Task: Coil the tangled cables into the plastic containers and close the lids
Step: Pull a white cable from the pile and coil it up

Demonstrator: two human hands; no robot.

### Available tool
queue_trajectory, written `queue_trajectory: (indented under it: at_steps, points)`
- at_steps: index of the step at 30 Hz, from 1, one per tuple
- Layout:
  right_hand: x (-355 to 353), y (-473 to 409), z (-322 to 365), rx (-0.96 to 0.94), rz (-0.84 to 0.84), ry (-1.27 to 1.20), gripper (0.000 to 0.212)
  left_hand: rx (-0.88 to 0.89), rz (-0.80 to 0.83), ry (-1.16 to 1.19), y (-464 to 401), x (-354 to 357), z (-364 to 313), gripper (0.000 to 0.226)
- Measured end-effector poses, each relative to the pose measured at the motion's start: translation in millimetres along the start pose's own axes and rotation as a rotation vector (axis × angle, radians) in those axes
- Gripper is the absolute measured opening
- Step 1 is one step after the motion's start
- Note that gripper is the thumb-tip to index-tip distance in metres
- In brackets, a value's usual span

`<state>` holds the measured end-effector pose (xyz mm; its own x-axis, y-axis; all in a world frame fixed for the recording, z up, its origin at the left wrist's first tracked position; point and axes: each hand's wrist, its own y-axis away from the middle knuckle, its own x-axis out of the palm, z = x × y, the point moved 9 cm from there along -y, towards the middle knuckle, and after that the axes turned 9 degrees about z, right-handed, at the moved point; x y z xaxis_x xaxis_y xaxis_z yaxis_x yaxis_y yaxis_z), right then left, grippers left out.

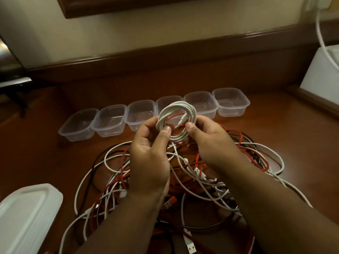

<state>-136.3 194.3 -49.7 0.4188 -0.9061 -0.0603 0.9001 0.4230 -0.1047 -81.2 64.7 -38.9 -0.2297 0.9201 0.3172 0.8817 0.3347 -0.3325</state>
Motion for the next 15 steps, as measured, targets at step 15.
queue_trajectory:
  at_steps: [15]
  points:
    - [19, 1, -19, 0.197, 0.175, 0.0, 0.021, -0.114, 0.054, -0.257, -5, -4, 13, 0.019]
